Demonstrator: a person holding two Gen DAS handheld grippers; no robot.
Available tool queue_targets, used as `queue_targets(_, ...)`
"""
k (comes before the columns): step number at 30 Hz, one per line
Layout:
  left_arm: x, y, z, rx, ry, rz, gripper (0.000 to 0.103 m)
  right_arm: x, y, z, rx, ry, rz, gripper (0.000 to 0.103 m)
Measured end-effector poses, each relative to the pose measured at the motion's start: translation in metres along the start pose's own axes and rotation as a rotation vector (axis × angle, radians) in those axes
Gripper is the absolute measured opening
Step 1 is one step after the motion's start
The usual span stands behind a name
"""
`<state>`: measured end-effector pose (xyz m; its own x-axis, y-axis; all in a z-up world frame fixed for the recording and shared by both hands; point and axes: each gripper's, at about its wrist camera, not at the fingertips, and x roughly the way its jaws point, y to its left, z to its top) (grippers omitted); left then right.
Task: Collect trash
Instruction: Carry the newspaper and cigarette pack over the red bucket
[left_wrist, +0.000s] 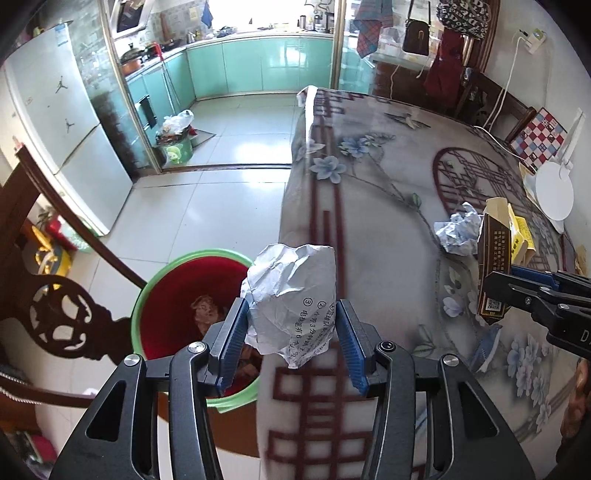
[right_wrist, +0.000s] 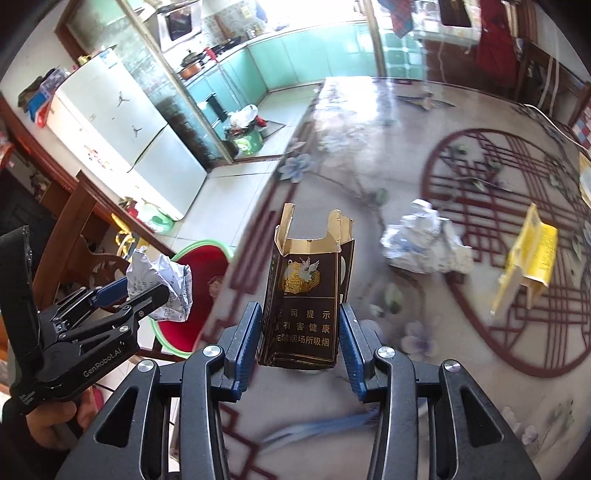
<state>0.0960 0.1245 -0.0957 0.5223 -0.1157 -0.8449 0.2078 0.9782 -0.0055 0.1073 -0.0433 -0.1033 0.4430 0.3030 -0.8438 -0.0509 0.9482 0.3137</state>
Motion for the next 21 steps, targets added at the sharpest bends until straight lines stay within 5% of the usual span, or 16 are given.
queue_targets(21,0.04,0.116,-0.026,-0.172,0.109,0.076,0.046,0.081,0.134,0.018,-0.202,0.102,0.064,0.04)
